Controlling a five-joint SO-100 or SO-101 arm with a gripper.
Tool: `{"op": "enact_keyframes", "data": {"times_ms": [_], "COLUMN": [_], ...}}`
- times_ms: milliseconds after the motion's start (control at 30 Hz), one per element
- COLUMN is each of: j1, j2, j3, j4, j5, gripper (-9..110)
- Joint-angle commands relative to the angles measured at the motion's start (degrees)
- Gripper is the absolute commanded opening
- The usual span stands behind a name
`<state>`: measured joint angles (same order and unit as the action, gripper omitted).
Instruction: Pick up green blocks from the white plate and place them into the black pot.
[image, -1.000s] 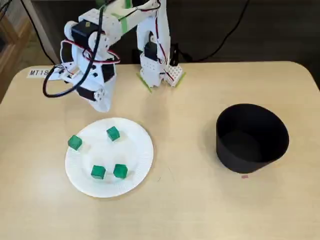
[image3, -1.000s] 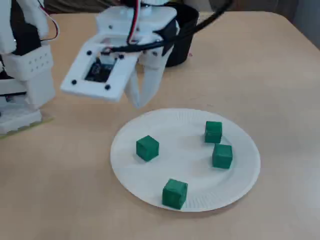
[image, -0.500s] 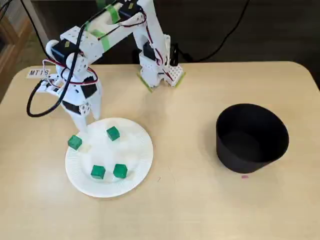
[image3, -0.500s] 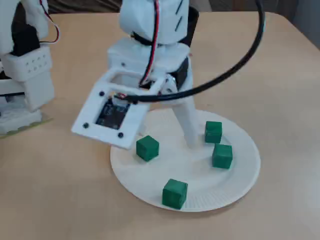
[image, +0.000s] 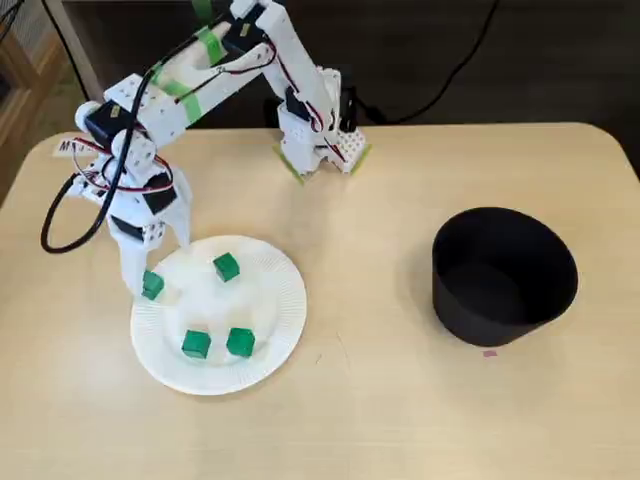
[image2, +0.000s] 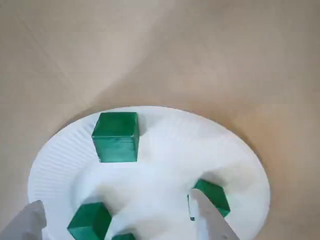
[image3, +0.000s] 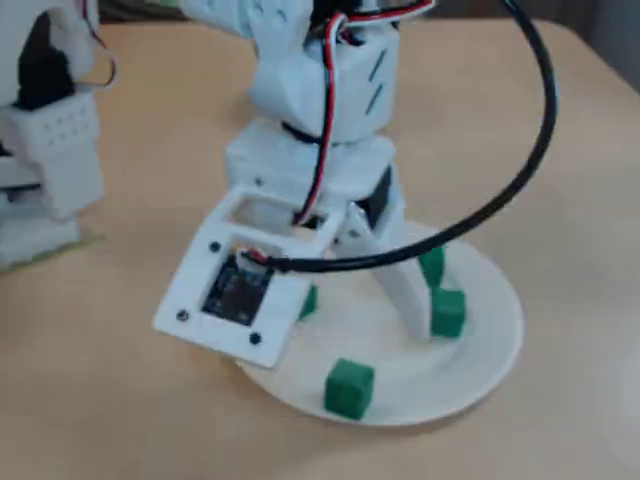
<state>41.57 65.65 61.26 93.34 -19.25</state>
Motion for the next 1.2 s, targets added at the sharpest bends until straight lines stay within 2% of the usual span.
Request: {"op": "enact_keyframes", "data": {"times_ms": [0,200,700,1167], "j1": [0.6,1.0,2.9,2.9], "j2": [-0.8,-4.0,-9.4,-15.6], "j3": [-3.1,-5.6,-12.4,-18.8], "j4": [0.7,0.8,1.0,1.0], "j5": [-2.2,-4.3,2.5,2.9], "gripper": [40,38,34,32]}}
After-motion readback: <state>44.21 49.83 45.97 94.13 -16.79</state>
